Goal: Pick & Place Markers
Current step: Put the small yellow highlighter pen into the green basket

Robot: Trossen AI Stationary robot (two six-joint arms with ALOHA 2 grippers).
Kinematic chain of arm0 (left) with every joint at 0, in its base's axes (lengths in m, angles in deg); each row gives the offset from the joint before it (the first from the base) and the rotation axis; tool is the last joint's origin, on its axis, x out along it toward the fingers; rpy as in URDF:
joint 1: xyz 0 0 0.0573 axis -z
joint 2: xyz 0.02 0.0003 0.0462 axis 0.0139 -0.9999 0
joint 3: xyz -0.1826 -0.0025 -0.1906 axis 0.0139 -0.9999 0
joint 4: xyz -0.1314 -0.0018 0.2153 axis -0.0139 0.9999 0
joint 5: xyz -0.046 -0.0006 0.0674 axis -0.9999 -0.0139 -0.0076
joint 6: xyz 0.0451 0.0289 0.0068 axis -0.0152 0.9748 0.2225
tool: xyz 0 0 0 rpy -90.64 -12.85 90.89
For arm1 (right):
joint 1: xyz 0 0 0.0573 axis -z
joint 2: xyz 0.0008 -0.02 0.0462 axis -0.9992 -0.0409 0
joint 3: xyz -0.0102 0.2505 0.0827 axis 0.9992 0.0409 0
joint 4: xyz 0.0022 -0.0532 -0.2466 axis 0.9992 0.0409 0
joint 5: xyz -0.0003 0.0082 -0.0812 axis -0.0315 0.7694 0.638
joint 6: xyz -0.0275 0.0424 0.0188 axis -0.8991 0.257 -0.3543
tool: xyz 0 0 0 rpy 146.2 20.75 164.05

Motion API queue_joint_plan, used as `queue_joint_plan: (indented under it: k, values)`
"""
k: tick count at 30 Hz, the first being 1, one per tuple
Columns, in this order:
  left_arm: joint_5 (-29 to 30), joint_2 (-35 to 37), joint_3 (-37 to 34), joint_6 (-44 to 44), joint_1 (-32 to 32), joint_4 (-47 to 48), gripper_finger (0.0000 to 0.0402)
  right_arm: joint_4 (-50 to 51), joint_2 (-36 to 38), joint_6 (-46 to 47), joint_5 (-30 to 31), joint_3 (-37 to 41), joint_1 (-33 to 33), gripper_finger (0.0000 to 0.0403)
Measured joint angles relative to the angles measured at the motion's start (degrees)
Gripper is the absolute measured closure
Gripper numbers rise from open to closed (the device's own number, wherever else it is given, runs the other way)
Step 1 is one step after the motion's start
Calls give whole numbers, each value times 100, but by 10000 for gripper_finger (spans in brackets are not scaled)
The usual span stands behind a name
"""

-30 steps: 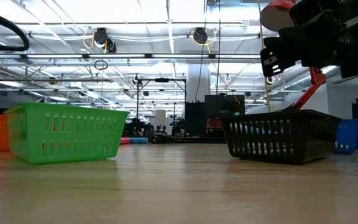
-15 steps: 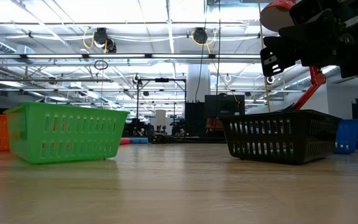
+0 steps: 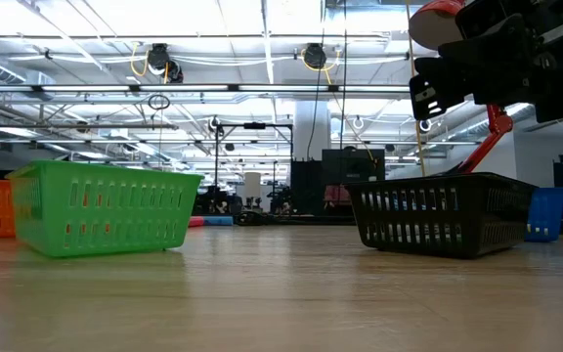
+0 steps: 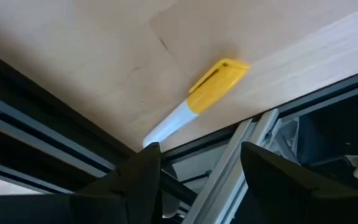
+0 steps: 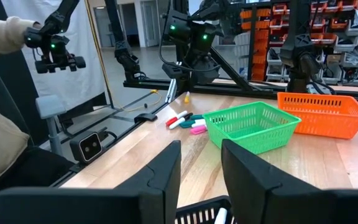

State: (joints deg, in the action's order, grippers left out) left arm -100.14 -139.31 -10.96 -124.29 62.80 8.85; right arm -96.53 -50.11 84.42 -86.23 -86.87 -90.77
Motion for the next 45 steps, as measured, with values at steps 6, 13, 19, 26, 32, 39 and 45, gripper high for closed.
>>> queue_joint_plan:
  k: [6,13,19,26,32,39,45]
  values:
    - [207,-228,-55,20,80,86,174,1,0,0,0,0,0,301]
    - [35,-859,-18,483,62,-66,174,5,0,-2,-1,0,0,301]
    - [21,-924,2,589,7,87,187,8,0,-2,1,0,0,301]
    - [118,-922,-13,1083,-33,183,321,6,0,-2,1,0,0,305]
    - [138,-899,4,1351,-138,410,368,5,0,13,-1,0,0,305]
    - [660,-427,-47,1666,-510,666,365,14,0,16,348,0,0,308]
    - [3203,289,-68,2357,-776,849,366,16,0,66,433,0,0,309]
